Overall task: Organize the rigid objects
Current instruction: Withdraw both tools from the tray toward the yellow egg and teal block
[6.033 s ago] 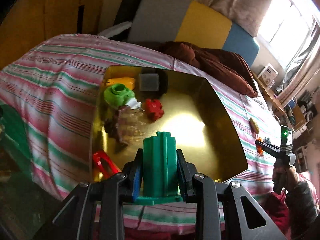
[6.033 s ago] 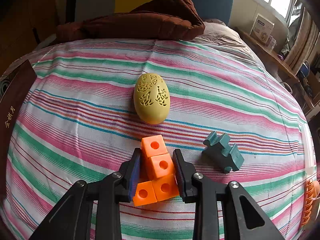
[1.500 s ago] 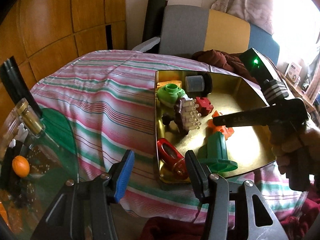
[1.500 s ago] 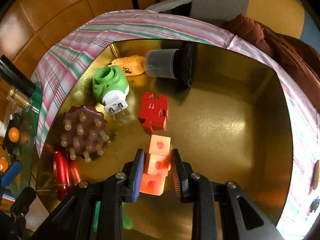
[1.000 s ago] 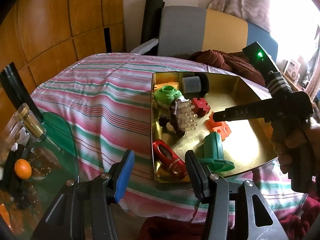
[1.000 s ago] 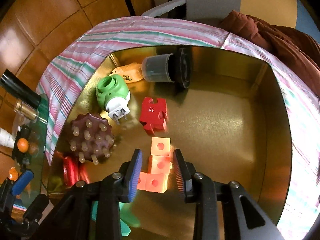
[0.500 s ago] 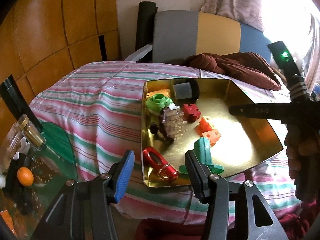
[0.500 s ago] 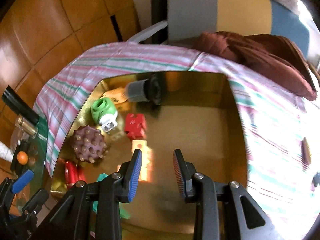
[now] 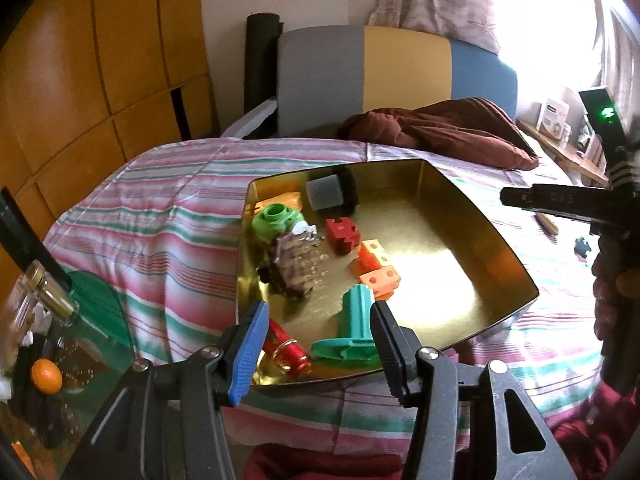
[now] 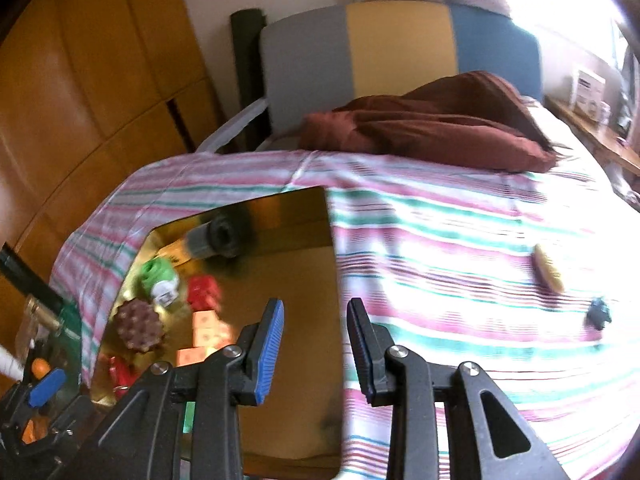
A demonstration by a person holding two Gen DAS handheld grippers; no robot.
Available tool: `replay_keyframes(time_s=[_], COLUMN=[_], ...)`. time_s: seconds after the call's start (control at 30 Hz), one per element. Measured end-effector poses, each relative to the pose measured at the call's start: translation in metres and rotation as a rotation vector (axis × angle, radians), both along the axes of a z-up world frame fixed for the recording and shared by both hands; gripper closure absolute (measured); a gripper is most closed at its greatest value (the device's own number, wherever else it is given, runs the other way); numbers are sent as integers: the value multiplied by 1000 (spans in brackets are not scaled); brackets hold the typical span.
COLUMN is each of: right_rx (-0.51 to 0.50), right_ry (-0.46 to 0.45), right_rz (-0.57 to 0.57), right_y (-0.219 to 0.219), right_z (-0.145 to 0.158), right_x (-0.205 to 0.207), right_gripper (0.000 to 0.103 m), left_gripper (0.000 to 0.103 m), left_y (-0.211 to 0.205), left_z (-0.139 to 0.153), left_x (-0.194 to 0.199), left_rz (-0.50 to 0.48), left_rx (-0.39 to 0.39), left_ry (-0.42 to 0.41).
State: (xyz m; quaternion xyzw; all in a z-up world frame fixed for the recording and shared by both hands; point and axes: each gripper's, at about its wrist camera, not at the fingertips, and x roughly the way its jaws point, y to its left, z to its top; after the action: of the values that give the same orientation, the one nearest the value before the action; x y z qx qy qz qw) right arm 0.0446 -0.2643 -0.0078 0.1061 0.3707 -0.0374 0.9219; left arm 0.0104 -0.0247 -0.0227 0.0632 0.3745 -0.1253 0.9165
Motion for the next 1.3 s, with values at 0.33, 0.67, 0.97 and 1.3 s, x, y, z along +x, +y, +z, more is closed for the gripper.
replay_keyframes(time_s=[0.33, 0.67, 0.97, 1.3], right_rx=[-36, 48, 45, 9], right_ry=[-4, -80, -94, -193], right_rz=[-170, -484, -713, -793], right_y=[-85, -199, -278, -325], right_z=[4, 13, 6, 72], right_x=[-20, -67, -119, -208], right_gripper=[70, 70, 70, 70], left_gripper=[49, 50, 49, 49], left_y=[-24, -55, -91, -130], left_z=[1, 0, 3, 0], left_x=[1, 6, 5, 5], left_rz=[-60, -138, -232, -315], left_rx=[13, 19, 27, 36], left_ry=[4, 17, 10, 25])
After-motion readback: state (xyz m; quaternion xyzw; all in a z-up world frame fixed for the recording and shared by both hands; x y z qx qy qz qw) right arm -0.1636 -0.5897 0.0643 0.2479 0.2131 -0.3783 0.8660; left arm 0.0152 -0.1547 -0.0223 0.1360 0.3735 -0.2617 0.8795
